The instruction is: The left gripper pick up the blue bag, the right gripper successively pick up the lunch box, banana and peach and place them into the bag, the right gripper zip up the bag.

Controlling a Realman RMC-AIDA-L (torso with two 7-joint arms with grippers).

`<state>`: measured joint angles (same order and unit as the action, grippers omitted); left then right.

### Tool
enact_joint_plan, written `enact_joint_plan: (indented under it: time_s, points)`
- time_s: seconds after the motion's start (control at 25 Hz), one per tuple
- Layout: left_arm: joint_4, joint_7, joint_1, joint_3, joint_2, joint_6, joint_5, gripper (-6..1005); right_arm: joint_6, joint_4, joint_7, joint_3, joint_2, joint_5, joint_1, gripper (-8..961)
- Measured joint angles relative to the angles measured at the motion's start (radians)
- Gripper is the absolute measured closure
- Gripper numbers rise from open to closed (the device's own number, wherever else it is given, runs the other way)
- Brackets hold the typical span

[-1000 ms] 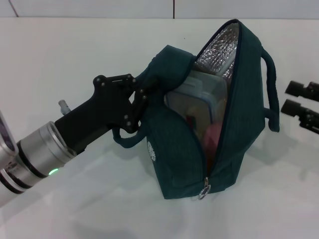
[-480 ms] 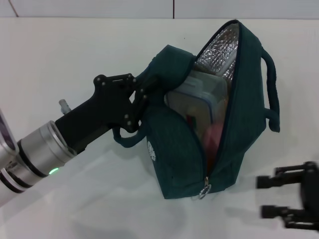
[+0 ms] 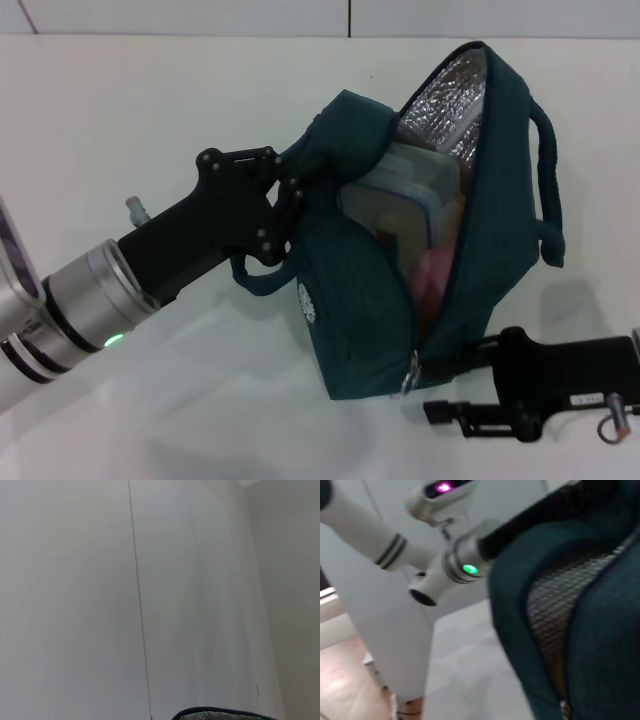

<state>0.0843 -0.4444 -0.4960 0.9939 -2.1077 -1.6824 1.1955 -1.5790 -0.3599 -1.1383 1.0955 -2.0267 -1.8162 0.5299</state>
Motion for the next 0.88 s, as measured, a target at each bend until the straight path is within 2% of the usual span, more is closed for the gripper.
enact_joint_plan:
  time_s: [0.12,0.56,0.88]
  points:
    - [0.0,0.001,-0.001,0.0,0.0,0.0,0.0,953,0.029,0.009,-0.001,0.029,0.0,0.042,0.004,468]
    - [-0.012,0.002,-0.012,0.0,0.0,0.002,0.001,953,0.037,0.008,0.005,0.239,-0.001,0.175,0.015,468]
    - [-0.015,0.001,-0.015,0.0,0.0,0.004,-0.001,953,0.053,0.006,0.007,0.262,-0.001,0.238,0.01,471]
